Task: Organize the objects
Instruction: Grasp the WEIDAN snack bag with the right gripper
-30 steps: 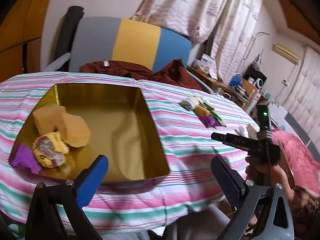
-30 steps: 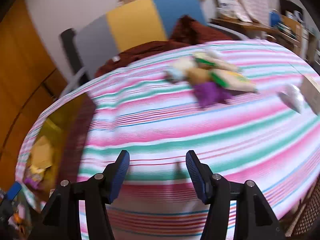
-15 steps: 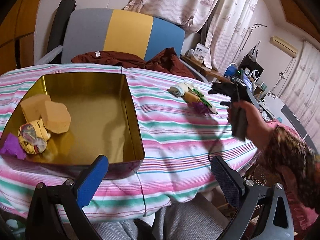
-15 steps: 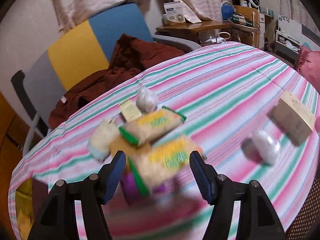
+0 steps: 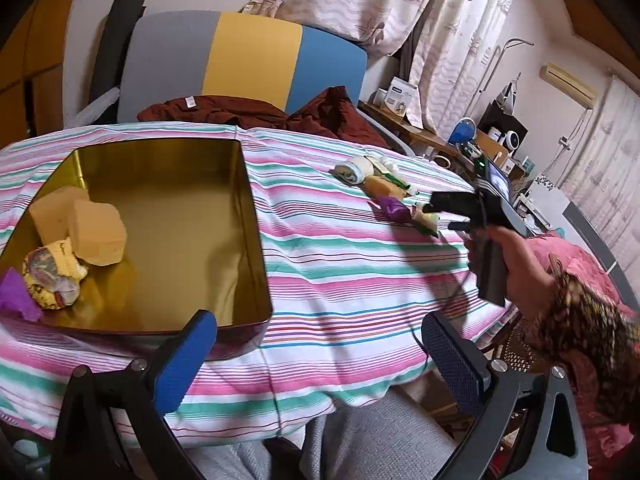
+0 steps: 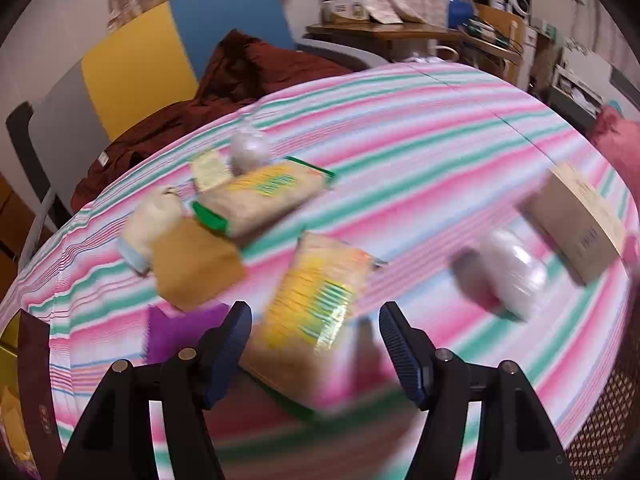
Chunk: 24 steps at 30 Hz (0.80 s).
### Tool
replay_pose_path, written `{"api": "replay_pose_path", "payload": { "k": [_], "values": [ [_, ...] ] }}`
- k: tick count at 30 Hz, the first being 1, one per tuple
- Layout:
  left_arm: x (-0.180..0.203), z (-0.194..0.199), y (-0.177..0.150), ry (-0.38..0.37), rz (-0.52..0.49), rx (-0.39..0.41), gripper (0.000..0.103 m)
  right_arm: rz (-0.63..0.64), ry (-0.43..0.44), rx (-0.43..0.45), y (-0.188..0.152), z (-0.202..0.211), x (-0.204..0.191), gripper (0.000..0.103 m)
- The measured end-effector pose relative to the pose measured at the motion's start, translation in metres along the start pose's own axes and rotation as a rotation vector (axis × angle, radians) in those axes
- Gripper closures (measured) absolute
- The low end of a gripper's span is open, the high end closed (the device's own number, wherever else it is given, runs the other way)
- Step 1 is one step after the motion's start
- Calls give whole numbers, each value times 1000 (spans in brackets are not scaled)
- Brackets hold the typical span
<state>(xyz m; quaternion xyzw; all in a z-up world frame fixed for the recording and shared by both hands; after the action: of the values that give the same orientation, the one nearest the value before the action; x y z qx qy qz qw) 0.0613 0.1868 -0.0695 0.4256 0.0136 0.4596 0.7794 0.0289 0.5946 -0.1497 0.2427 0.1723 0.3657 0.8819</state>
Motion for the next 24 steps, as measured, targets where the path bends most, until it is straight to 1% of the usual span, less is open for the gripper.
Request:
{"api": "replay_pose_path", "payload": {
  "k": [2, 6, 8, 11, 13, 15, 16, 18, 19, 20, 22, 24],
  "values": [
    [3, -3, -1, -6, -2, -5, 0, -23, 28, 19, -6, 10, 9, 36],
    [9, -7, -2, -16, -8, -13, 0, -53, 54, 49, -3, 20, 18, 35],
    [11, -8, -2, -19, -14, -14, 0, -65, 66, 48, 1, 17, 12, 30],
    [14, -5, -2, -12, -24, -11, 0, -70, 82, 21, 0, 8, -2, 30],
    [14, -3, -2, -7, -24, -8, 0, -52, 64, 8, 0, -1, -14, 30],
    [14, -1, -1, 0, -25, -5, 0, -30, 3, -6, -2, -10, -19, 30],
    [13, 0, 0, 5, -25, -2, 0, -37, 9, -10, -4, -14, -22, 34],
    [11, 1, 1, 11, -22, 1, 0, -41, 29, 12, -6, -14, -25, 39],
    [11, 1, 1, 13, -19, 0, 0, -22, 25, 20, -8, -12, -28, 46],
    [10, 0, 1, 15, -15, 0, 0, 11, 29, 22, -11, -11, -32, 50],
    [11, -3, 3, 15, -13, -1, 0, 67, 51, 30, -16, -9, -39, 54],
    [14, -8, 7, 13, -27, -9, 0, 111, 108, 31, -23, -4, -49, 56]
  ]
}}
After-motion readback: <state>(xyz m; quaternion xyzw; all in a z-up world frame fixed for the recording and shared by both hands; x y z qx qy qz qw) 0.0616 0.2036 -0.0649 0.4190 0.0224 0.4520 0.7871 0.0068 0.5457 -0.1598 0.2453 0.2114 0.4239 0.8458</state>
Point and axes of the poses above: each gripper's, at about its wrist camera, not at the fingertips, and z roughly against the way its jaws point, x to its right, y to its top, the point moved 9 cm from there along -z, roughly the way its jaws point, and after that the axes turned 4 degrees about z, right-handed, at the moved point
